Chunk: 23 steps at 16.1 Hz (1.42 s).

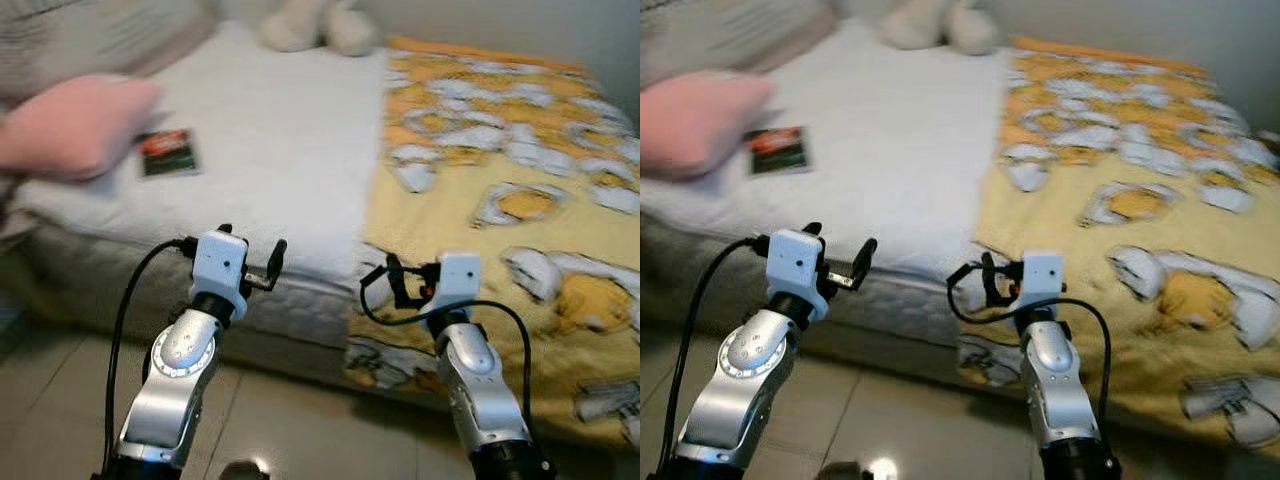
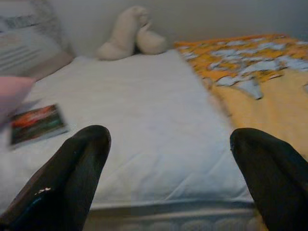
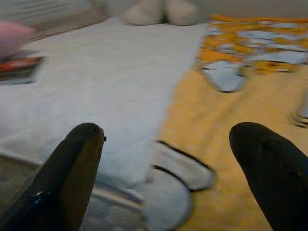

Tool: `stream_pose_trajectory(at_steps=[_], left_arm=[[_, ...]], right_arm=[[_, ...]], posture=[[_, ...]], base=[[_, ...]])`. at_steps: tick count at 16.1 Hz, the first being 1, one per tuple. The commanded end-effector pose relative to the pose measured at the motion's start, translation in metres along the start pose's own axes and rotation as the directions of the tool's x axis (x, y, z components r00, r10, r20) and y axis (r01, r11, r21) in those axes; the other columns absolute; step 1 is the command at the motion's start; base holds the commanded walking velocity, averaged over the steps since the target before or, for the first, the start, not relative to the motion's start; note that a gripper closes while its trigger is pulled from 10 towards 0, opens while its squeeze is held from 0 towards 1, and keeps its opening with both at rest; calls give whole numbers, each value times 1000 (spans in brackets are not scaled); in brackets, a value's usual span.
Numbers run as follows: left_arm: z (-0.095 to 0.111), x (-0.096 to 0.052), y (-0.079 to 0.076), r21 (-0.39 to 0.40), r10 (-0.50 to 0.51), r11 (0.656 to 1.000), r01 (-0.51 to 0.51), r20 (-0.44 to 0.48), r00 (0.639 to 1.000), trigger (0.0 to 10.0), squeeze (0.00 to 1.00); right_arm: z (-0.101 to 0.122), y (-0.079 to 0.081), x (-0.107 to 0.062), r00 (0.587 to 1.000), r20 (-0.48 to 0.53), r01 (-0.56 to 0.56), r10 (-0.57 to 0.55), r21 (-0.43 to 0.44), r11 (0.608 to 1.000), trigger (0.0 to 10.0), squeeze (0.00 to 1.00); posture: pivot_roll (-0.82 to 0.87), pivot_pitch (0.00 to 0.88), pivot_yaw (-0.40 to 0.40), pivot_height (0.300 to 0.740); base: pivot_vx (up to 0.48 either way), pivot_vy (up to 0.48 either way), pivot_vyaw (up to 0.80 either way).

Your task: Clean up the room

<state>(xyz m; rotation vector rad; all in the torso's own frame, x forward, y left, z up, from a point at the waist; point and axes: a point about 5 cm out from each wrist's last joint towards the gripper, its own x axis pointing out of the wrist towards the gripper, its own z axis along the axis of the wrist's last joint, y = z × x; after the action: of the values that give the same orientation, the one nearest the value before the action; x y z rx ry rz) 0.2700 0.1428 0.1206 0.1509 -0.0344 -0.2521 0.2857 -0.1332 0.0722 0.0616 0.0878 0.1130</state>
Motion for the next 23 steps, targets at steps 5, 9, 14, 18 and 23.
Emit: stream_pose_trajectory(at_steps=[5,9,14,18,23], left_arm=[[0,0,-18,-9,-47,999,47,12,999,10000,0],[-6,0,-26,-40,-69,997,69,-5,998,10000,0],[-13,3,-14,-87,-21,996,19,-30,999,10000,0],[-18,6,-27,-113,-40,993,38,-17,999,10000,0],[-8,15,-36,-80,-129,988,129,4,992,10000,0]], right_arm=[[-2,-7,-2,1000,-18,2,-3,-17,1000,10000,0],[-3,-16,-5,999,-24,33,-34,-15,999,10000,0],[1,-9,-1,999,-20,25,-24,4,1000,10000,0],[0,-12,-2,999,-34,37,-35,40,999,10000,51],[-11,-19,-17,994,-52,95,-92,59,994,10000,169]], posture=[[104,18,-31,732],[64,22,-15,732],[96,16,-47,732],[60,1,-89,732],[36,15,-5,732]], base=[[0,-433,658],[0,-440,656],[0,-447,636],[0,-217,616],[0,0,554]])
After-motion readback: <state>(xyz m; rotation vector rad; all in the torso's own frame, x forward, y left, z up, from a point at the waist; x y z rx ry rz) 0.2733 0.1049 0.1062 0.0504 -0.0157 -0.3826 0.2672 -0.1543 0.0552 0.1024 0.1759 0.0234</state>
